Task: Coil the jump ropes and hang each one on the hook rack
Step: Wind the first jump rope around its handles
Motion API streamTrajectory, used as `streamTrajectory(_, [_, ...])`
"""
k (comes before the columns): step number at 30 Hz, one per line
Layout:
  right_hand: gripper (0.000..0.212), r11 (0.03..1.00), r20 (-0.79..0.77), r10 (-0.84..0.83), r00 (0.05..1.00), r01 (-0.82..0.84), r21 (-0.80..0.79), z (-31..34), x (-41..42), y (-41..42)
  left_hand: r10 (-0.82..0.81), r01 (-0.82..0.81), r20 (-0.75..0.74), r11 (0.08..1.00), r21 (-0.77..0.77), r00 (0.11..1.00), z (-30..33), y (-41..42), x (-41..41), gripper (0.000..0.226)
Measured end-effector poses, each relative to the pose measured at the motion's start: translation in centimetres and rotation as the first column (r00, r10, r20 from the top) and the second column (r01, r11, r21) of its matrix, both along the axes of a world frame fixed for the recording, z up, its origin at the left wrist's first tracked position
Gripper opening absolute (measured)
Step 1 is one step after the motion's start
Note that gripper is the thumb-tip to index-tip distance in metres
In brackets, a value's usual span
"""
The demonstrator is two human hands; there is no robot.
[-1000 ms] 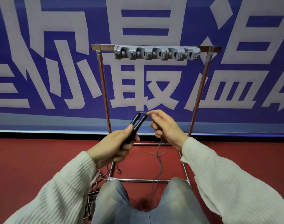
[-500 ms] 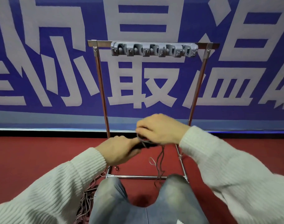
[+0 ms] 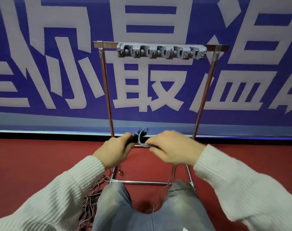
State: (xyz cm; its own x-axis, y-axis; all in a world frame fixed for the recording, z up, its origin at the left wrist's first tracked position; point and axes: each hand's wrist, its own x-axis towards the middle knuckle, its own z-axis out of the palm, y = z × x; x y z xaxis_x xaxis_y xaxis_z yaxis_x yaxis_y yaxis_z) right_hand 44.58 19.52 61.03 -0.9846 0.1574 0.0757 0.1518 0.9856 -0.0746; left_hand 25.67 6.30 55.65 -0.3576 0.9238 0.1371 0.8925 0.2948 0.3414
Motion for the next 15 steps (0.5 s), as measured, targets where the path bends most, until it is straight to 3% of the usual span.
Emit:
streamTrajectory(1, [0.018, 0.998, 0.039, 0.026, 0.999, -0.028, 0.055, 1.3, -0.2, 0.2, -0.058, 0.051, -0.063, 0.992, -0.111, 0.996, -0.2, -0.1, 0.7, 0.024])
streamTrajectory(3, [0.021, 0.998, 0.059, 0.053, 0.997, -0.052, -0.032, 3.5, -0.6, 0.8, -0.223, 0.210, -0.037, 0.954, -0.212, 0.974, -0.1, -0.3, 2.3, 0.024])
streamTrajectory(6, [0.013, 0.925, -0.049, 0.039, 0.998, -0.055, -0.375, 4.3, -1.5, 2.8, -0.405, 0.436, 0.208, 0.890, -0.134, 0.890, 1.3, -1.2, 3.3, 0.018])
streamTrajectory(9, [0.010, 0.738, -0.092, 0.001, 0.996, -0.063, -0.672, 2.3, -1.2, 3.9, -0.499, 0.581, 0.546, 0.814, 0.026, 0.674, 3.7, -3.0, 3.8, 0.026])
streamTrajectory(12, [0.026, 0.496, -0.031, -0.071, 0.997, 0.009, -0.868, -1.1, -0.9, 3.1, -0.387, 0.343, 0.821, 0.905, 0.251, 0.420, 5.8, -4.2, 3.8, 0.030])
streamTrajectory(15, [0.037, 0.330, -0.015, -0.132, 0.991, 0.030, -0.943, -4.0, -0.6, 1.1, -0.326, 0.000, 0.872, 0.937, 0.350, 0.365, 6.6, -3.7, 2.1, 0.028])
